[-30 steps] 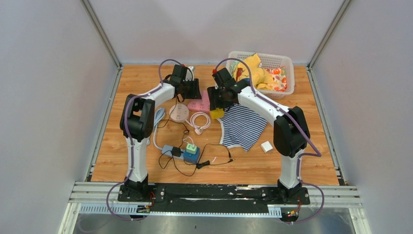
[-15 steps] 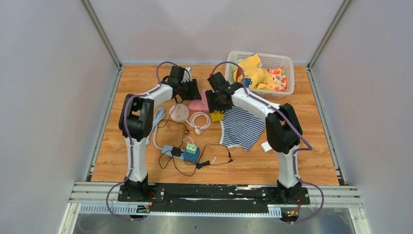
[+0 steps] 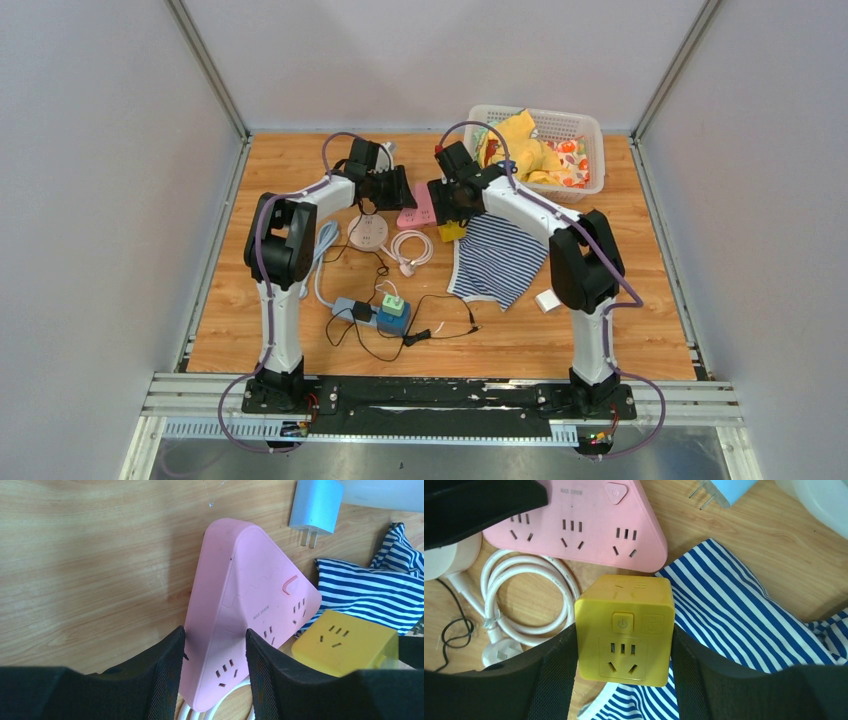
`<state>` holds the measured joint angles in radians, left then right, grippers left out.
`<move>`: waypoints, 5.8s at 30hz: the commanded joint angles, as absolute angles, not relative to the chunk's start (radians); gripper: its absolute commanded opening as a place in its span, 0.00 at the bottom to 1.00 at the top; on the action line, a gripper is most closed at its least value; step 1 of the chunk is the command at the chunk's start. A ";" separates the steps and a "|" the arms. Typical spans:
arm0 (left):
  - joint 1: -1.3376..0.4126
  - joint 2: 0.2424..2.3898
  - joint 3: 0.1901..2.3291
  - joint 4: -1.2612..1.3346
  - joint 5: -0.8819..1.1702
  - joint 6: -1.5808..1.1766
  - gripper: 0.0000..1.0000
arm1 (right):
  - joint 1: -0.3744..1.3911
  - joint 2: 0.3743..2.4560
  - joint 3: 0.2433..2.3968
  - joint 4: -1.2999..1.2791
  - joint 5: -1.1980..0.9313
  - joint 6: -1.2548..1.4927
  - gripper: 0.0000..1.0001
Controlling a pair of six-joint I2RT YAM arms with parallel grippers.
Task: Insert the plug
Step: Insert the plug into the socket.
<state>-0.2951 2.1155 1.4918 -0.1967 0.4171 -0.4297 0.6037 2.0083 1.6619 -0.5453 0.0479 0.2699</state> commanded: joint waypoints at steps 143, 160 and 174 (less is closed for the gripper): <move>-0.268 2.180 1.589 -0.344 0.445 -0.335 0.33 | 0.544 1.968 1.545 -0.295 -0.138 0.251 0.74; -0.268 2.183 1.614 -0.366 0.437 -0.322 0.32 | 0.487 1.894 1.558 -0.310 -0.207 0.246 0.74; -0.268 2.171 1.586 -0.350 0.446 -0.333 0.32 | 0.482 2.029 1.483 -0.337 -0.210 0.270 0.34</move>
